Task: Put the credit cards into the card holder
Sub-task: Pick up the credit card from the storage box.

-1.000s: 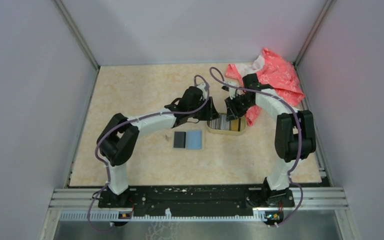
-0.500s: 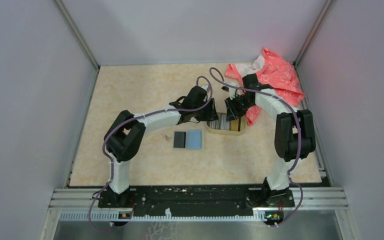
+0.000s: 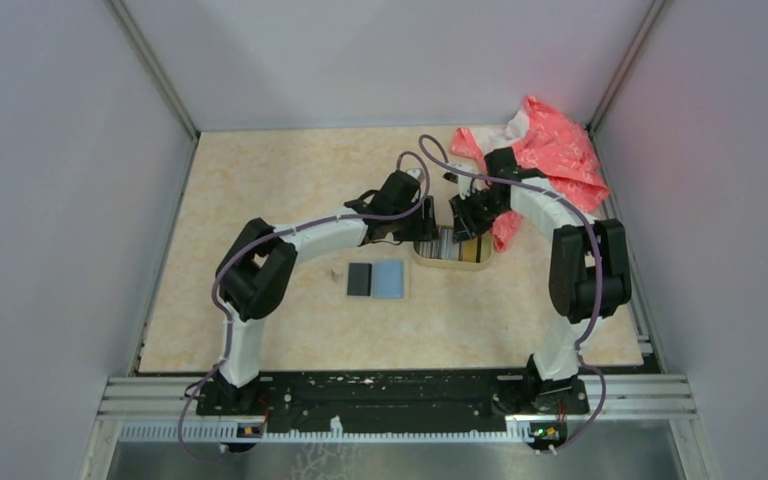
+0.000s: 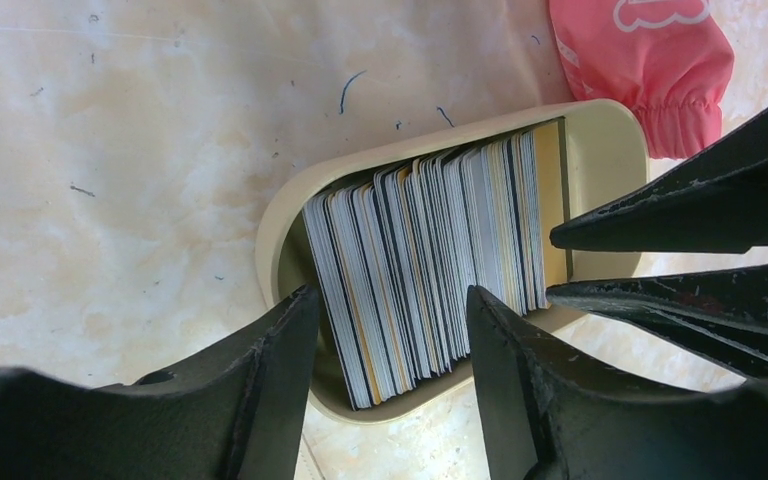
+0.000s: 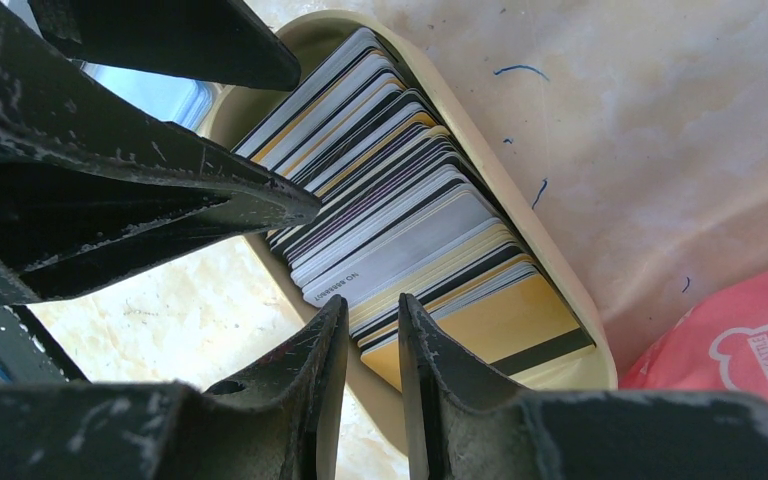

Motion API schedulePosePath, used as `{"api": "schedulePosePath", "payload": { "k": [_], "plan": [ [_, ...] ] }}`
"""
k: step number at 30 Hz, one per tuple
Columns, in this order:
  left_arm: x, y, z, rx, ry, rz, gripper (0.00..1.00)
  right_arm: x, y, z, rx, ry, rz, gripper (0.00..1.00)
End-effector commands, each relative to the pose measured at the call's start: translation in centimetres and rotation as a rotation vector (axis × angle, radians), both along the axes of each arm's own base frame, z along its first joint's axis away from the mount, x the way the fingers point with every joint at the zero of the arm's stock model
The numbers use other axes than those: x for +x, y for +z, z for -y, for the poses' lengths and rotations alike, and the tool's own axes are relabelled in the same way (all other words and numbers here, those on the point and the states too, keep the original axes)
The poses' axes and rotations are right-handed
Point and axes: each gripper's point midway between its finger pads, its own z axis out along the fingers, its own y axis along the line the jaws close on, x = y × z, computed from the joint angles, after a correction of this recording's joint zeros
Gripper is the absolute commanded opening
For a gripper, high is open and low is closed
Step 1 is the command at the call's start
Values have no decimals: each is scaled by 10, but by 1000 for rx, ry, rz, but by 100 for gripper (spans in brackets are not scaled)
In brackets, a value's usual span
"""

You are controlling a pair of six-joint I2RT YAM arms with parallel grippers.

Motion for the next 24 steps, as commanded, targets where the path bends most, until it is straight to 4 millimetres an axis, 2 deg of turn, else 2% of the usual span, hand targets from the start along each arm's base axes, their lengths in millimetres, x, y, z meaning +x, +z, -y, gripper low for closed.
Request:
{"api": "schedulePosePath", "payload": {
  "k": [1, 17, 24],
  "plan": [
    [3, -7, 0, 50, 11, -2, 63, 13, 10, -3, 26, 14, 38, 25],
    [0, -23, 4, 120, 3, -15, 67, 12, 6, -3, 25, 16, 17, 25],
    [-10, -12, 20, 15, -55, -35, 64, 12, 5, -2, 20, 14, 15, 25]
  ]
}}
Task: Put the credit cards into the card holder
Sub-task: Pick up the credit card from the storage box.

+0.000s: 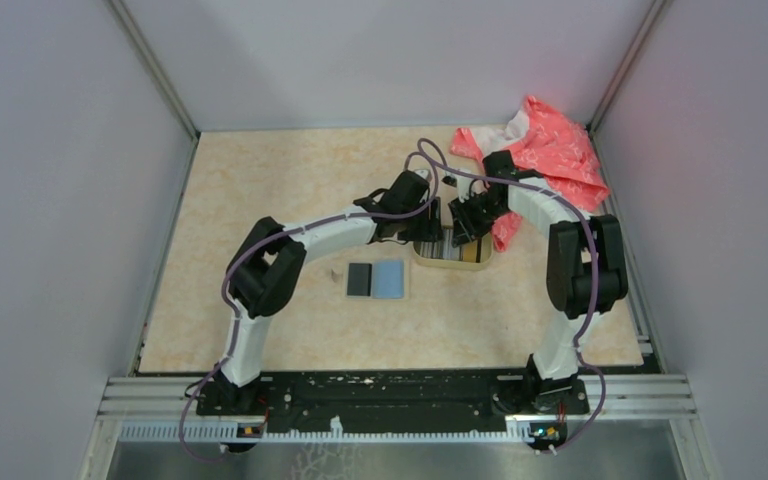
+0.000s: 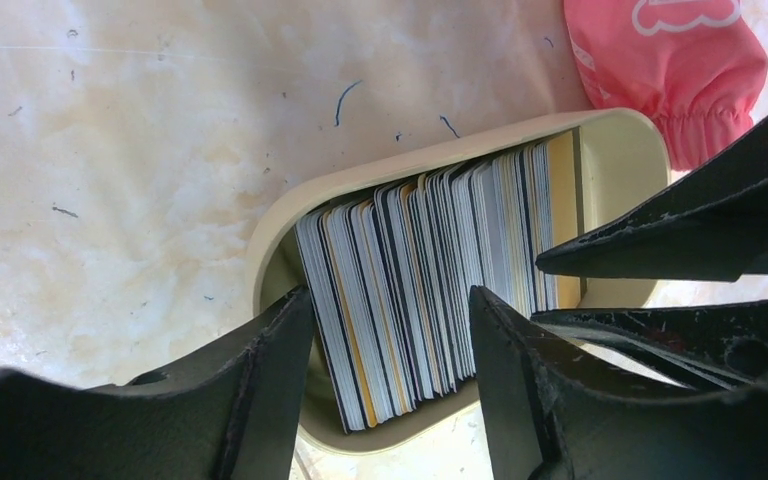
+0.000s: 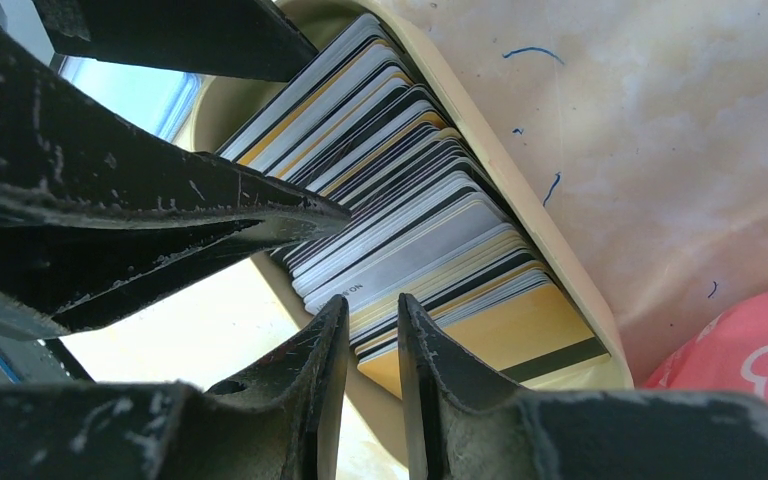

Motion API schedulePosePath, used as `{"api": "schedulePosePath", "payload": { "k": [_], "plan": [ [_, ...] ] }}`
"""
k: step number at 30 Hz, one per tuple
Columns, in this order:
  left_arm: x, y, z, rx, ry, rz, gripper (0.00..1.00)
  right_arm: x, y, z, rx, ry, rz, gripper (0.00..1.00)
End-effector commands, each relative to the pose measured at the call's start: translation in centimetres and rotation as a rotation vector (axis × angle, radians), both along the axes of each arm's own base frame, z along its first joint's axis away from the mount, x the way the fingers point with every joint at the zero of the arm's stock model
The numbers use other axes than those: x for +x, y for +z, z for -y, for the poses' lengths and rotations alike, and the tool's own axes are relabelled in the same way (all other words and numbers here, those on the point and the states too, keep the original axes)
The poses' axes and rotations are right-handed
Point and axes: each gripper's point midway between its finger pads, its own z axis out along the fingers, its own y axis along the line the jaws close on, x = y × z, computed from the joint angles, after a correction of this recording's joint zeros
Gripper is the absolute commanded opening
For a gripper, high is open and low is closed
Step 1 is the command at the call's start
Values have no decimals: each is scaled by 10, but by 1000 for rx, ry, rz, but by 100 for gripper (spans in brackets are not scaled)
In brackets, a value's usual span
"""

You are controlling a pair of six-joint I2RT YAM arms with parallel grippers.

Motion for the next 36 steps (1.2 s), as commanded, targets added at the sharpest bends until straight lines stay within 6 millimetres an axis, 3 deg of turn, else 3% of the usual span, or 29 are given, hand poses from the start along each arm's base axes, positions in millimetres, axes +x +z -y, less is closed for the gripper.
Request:
{"api": "schedulePosePath", "payload": {
  "k": [1, 7, 12, 16, 25, 30, 36],
  "plan": [
    [-11, -2, 7, -46, -40, -30, 63, 16, 16, -2, 26, 7, 54, 25],
    [-16, 34, 14, -200, -67, 18, 56, 16, 16, -2, 24, 8, 52, 25],
    [-17, 49, 18, -286, -82, 24, 56, 15, 17, -2, 25, 9, 52, 25],
    [-19, 43, 21, -296, -96, 5, 57, 16, 21, -3, 30, 9, 61, 25],
    [-20, 10, 26, -243, -118, -63, 59, 15, 23, -4, 35, 11, 65, 25],
    [-25, 17, 35, -308, -154, -74, 57, 15, 24, -4, 37, 12, 66, 25],
    [-25, 37, 31, -392, -133, -42, 52, 15, 25, -4, 39, 13, 70, 25]
  ]
}}
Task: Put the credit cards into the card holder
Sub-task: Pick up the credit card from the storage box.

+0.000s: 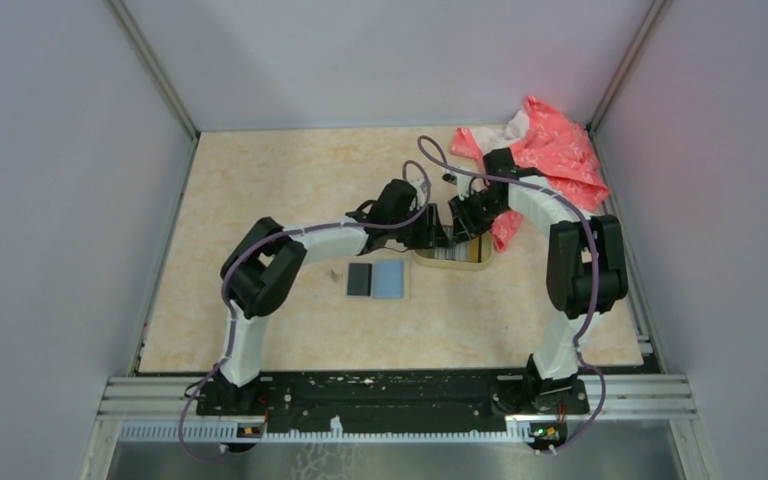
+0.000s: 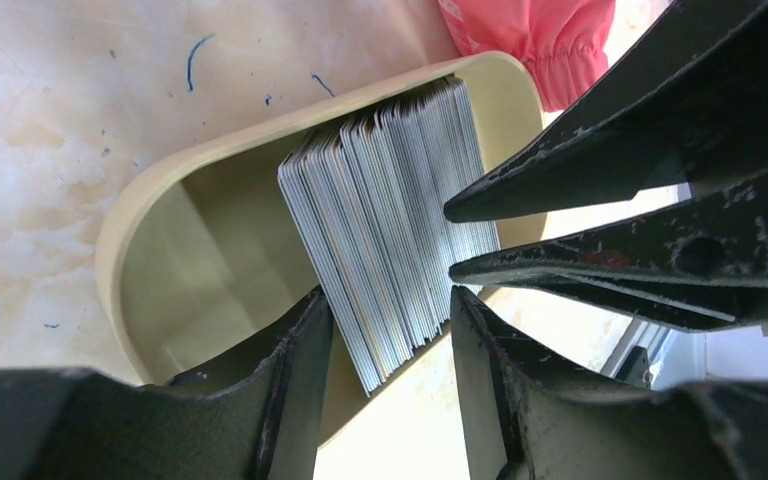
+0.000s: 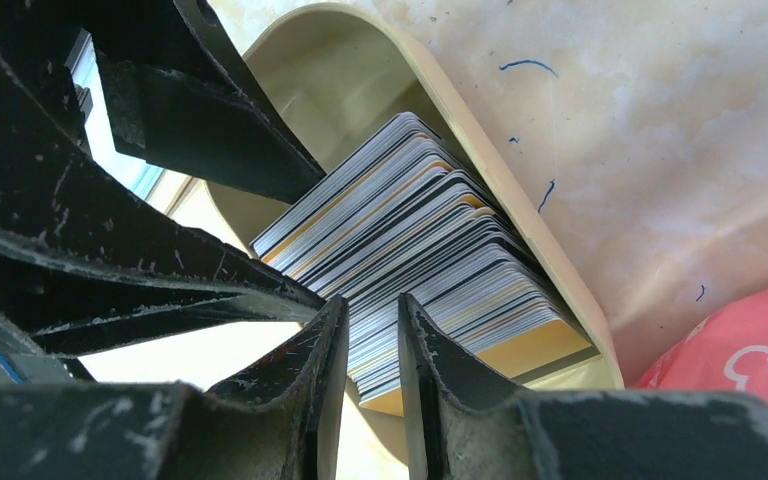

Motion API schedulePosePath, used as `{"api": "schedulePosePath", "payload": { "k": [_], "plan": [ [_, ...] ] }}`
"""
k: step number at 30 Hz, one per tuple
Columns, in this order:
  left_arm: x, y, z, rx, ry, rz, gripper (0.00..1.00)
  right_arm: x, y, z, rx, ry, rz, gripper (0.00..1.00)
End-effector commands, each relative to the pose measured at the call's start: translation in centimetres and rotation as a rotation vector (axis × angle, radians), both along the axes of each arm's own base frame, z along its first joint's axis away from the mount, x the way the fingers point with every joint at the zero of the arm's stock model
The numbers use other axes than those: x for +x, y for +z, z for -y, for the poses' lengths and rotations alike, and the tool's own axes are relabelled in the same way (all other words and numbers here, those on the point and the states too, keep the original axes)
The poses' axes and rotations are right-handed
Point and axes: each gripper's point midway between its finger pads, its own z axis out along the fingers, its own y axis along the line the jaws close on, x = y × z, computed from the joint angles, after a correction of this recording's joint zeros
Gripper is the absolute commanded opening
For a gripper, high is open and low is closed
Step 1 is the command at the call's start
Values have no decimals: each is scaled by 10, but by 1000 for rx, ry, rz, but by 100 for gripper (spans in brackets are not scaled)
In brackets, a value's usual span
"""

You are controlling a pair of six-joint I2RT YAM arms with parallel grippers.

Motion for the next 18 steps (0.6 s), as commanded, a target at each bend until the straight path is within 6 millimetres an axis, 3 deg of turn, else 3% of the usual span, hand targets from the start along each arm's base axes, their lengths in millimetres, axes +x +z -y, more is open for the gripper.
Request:
{"api": "schedulePosePath", "payload": {
  "k": [1, 9, 18],
  "plan": [
    [1, 36, 6, -138, -5, 41, 52, 12, 20, -3, 35, 11, 60, 25],
    [0, 30, 4, -147, -7, 8, 49, 12, 21, -3, 36, 12, 63, 25],
    [-2, 45, -2, -187, 1, 18, 45, 12, 22, -3, 35, 9, 67, 25]
  ]
}}
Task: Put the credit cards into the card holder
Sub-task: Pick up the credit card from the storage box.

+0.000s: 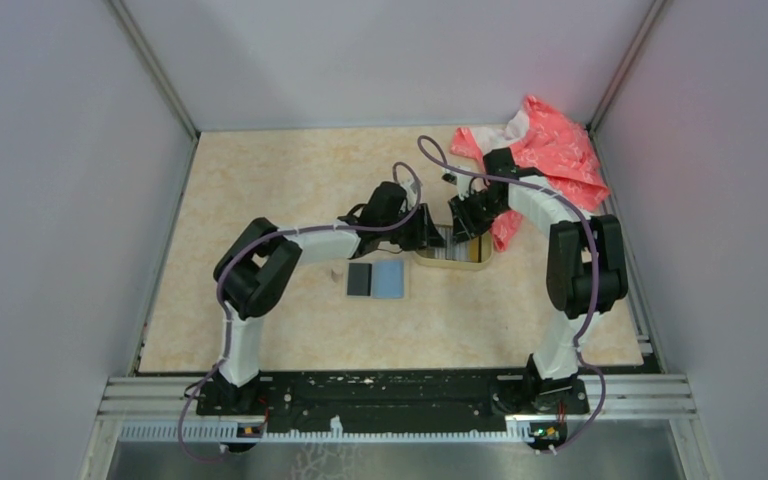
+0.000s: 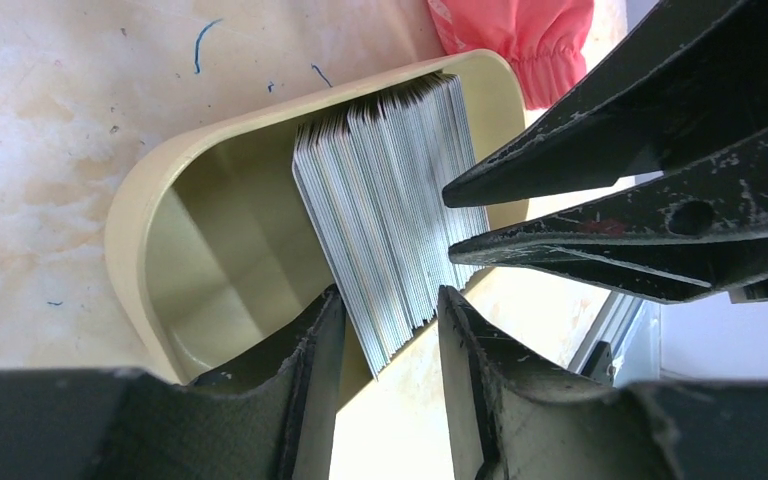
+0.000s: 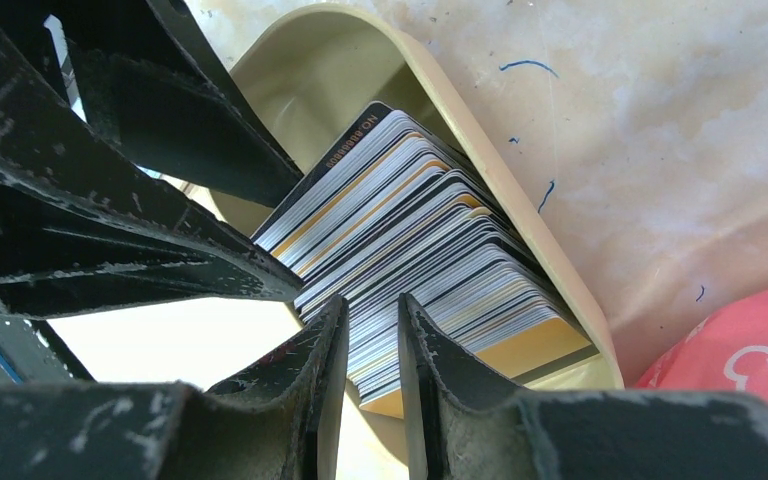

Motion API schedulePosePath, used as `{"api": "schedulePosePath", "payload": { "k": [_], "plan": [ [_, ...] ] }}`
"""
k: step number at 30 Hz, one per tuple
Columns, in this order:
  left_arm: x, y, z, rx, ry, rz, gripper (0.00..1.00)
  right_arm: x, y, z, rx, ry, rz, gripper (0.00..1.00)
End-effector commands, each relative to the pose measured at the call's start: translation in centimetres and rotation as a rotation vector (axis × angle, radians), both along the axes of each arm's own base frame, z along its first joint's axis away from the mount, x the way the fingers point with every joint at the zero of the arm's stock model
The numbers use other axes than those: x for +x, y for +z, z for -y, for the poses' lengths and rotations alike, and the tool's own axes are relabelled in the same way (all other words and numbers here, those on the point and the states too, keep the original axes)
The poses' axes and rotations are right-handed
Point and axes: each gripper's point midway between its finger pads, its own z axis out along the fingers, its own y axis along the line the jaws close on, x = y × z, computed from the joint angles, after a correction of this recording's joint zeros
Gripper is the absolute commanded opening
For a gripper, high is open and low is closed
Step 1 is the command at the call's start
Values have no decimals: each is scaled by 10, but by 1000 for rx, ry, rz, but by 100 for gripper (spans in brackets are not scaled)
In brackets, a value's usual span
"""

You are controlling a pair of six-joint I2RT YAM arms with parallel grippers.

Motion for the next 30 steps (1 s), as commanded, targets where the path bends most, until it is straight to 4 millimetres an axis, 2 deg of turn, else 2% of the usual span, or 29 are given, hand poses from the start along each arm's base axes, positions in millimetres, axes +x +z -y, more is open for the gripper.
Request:
{"api": "schedulePosePath", "payload": {
  "k": [1, 11, 14, 17, 23, 26, 30],
  "plan": [
    [2, 42, 4, -103, -14, 53, 45, 12, 22, -2, 34, 8, 65, 25],
    [3, 40, -2, -109, -8, 46, 38, 13, 22, -2, 34, 6, 64, 25],
    [6, 33, -4, -89, 3, 39, 32, 13, 21, -2, 34, 8, 65, 25],
    [7, 26, -6, -70, 8, 35, 30, 13, 20, -1, 33, 6, 62, 25],
    [9, 22, -9, -44, 17, 42, 19, 12, 19, -2, 33, 10, 57, 25],
    [12, 17, -11, -12, 23, 45, 20, 12, 19, -2, 32, 10, 56, 25],
    [15, 12, -17, 46, 22, 63, 30, 12, 19, -1, 33, 9, 56, 25]
  ]
}}
